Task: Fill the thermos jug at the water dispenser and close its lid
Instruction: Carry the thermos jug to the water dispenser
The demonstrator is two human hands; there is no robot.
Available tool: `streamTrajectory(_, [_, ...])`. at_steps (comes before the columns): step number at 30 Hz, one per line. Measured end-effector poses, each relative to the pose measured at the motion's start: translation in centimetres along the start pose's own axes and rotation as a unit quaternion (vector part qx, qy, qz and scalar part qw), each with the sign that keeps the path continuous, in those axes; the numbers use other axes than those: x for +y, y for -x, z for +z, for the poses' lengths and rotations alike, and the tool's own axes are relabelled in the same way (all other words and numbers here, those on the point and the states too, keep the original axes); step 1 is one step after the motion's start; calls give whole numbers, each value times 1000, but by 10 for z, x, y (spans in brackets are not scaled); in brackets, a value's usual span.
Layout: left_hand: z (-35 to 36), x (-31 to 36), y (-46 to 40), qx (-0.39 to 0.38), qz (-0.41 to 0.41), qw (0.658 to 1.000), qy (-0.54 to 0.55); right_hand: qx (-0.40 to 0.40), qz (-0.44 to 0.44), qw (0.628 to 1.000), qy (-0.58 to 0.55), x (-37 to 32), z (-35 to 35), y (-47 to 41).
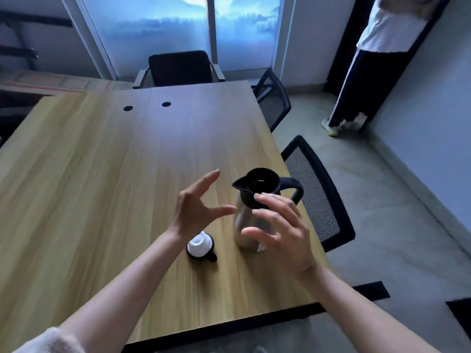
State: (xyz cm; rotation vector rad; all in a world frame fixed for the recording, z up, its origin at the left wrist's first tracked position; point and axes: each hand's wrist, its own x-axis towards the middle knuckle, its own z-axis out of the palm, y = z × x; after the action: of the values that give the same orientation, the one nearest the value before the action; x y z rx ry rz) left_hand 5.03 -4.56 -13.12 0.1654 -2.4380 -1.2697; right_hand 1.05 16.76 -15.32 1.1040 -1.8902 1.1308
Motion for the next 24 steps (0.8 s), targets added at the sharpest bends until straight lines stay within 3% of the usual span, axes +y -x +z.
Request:
streamTrajectory(5, [21,49,-34,-94,5,995,-15,15,133,988,77,40,-29,-28])
streamTrajectory(9, [31,76,-53,-183,-8,970,-161,-104,355,929,19,70,-29,-34])
streamTrajectory(11, [34,81,-58,-199,3,954,-226,-165,412,896,-12,85,-25,-36])
streamTrajectory(13, [37,80,-62,-203,8,943,-263,-203,444,872,-41,94,-23,-38])
streamTrajectory(17, [39,75,-67,-197,29,941,-274,-199,495,836,-131,102,-23,-41])
streamTrajectory(24, [44,90,-70,-238,72,929,-276,-120,550,791,-241,97,-32,-32])
